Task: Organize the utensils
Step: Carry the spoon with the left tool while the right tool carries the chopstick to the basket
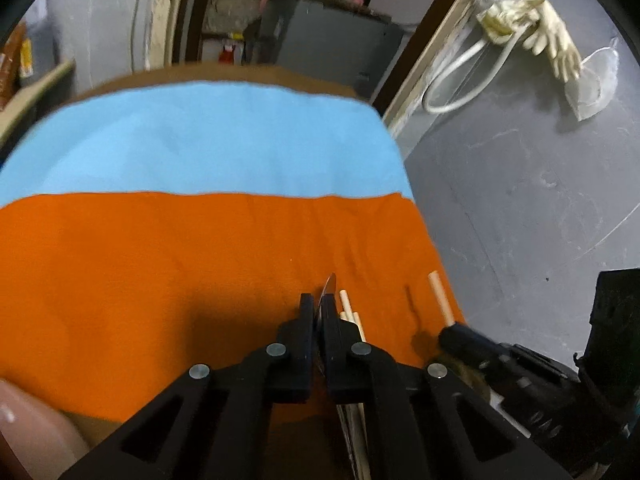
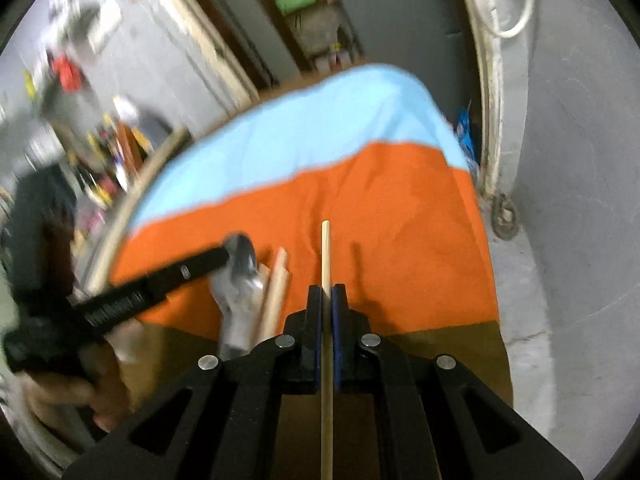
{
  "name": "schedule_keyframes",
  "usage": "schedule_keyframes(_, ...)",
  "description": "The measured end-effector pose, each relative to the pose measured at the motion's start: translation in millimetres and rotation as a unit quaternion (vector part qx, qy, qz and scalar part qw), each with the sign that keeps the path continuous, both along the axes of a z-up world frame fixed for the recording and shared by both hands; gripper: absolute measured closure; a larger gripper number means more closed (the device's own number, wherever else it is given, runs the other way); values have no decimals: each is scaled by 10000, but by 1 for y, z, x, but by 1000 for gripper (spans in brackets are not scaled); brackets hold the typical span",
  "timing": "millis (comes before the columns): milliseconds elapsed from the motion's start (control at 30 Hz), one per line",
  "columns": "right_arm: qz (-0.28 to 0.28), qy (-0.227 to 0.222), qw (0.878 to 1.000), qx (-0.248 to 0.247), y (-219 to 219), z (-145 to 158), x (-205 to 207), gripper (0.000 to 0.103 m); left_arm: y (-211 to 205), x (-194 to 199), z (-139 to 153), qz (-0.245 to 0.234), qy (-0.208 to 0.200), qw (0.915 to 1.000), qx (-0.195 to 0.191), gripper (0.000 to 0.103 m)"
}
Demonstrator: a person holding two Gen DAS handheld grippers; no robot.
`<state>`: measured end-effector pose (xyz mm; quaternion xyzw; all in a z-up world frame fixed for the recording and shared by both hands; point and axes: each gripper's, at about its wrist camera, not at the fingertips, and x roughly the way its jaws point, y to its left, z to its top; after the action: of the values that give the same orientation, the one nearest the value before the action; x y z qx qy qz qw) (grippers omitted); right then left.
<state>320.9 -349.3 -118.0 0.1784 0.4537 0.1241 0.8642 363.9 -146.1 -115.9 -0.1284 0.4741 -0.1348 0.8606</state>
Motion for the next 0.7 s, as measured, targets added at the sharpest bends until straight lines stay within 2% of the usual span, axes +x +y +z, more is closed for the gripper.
schedule_keyframes(133,-253,-665,9961,513,-10,20,-24,99,8,-25,22,211,-485,9986,-3,99)
schedule_keyframes(233,-342,-1204,9902,627,-13,37,-41,99,14,-48,42,291,-960,9950,17,99)
schedule_keyframes(467,-553,-2097,9741,643,-9,75,-74,99,30,-85,80,393,-1723,9841,-166,101)
schedule_keyframes(600,-437,-2434,9677,496,7,101,-86,99,42,-100,103,426,-2112,9762,-252,101)
schedule_keyframes(700,-374,-2558,9650,438,19,115,-91,99,47,-104,110,370,-2212,9742,-261,101)
